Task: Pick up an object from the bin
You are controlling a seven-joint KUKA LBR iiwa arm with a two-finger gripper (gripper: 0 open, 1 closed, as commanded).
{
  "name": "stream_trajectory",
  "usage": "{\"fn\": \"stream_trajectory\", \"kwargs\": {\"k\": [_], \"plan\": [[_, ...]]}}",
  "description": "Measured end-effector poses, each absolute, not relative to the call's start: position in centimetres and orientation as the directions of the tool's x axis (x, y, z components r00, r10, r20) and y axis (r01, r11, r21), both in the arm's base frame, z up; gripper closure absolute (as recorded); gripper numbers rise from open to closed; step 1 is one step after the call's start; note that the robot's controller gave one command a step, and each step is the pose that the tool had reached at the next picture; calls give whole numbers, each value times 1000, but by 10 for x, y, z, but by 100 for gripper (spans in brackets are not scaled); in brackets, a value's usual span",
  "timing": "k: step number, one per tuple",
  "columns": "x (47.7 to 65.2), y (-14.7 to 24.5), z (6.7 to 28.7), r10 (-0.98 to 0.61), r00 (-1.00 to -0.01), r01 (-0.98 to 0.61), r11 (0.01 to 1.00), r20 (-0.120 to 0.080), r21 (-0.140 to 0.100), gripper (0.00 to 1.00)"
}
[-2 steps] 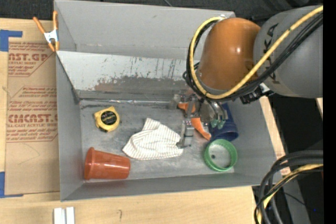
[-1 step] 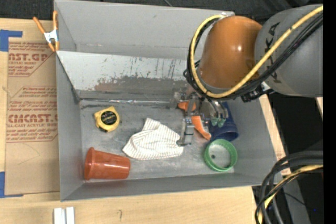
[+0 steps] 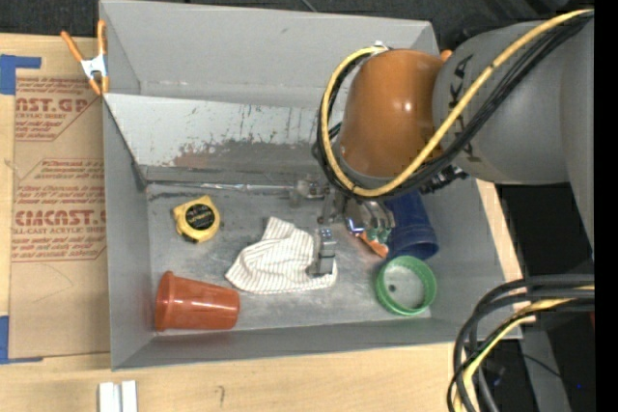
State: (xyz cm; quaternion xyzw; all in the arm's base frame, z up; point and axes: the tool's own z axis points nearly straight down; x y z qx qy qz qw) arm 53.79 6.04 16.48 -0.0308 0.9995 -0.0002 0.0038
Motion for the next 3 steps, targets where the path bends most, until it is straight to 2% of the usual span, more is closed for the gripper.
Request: {"fn": "stream_trajectory", "kwargs": {"k": [1,2,3], "plan": [[539,72,106,-147,-989,-147,989,-6,1,0],[533,81,72,-197,-980,-197,980,-3,1,100],[533,81,72,-197,-980,-197,980,-3,1,100]]}}
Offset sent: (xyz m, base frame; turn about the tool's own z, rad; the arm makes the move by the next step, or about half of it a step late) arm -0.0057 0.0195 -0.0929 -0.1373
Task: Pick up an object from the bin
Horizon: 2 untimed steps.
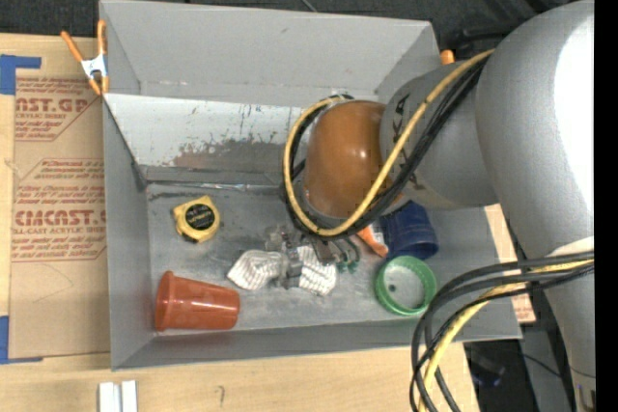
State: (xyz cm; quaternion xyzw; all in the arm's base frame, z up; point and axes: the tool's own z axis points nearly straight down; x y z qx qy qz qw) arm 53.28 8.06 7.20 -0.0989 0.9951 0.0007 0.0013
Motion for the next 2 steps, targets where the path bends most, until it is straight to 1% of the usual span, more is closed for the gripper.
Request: {"fn": "stream_trajectory", "kwargs": {"k": [1,2], "plan": [[545,63,194,-205,-979,-205,979,-3,0,100],[545,63,194,-205,-979,-205,979,-3,1,100]]}}
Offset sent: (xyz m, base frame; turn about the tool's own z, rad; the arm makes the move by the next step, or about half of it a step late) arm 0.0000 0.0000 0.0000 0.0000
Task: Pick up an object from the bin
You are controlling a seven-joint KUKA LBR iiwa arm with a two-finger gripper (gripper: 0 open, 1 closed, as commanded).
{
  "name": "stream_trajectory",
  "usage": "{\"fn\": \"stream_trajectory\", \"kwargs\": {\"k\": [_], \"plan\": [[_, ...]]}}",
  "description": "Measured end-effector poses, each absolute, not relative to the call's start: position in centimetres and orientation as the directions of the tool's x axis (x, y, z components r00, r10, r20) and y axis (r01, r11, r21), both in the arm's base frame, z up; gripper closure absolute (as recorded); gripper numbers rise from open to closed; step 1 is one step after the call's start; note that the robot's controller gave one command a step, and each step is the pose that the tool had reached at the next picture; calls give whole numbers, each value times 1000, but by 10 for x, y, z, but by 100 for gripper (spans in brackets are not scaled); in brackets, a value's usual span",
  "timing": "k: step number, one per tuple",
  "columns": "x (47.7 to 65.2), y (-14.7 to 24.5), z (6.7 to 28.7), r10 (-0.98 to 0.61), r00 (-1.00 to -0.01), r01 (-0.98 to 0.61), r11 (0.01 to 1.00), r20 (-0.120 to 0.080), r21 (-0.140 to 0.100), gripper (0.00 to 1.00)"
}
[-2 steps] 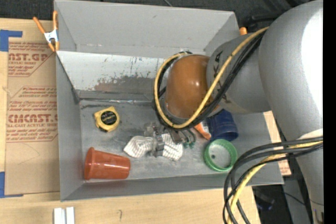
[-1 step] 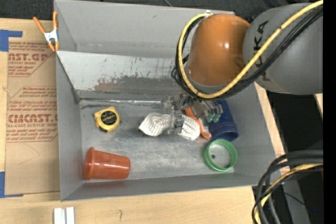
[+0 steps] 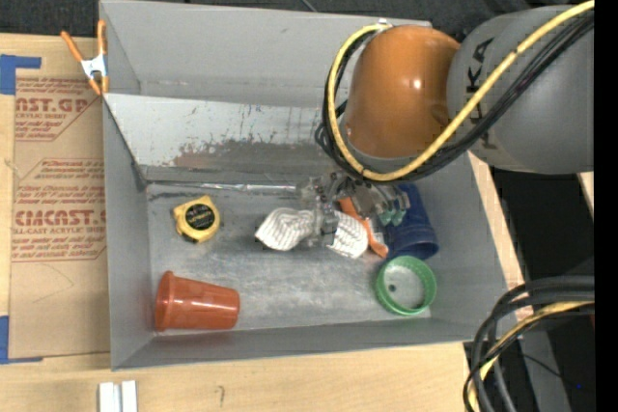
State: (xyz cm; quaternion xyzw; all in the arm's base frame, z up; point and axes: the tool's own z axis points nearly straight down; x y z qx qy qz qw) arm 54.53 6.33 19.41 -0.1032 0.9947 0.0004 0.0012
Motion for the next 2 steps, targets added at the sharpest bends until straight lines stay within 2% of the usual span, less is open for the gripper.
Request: {"fn": "stream_trajectory", "kwargs": {"k": [1,2], "plan": [[545,63,201,-204,-979,-204,979,8,1,100],[566,78,355,-476,-879,-476,879,-5,0,100]]}}
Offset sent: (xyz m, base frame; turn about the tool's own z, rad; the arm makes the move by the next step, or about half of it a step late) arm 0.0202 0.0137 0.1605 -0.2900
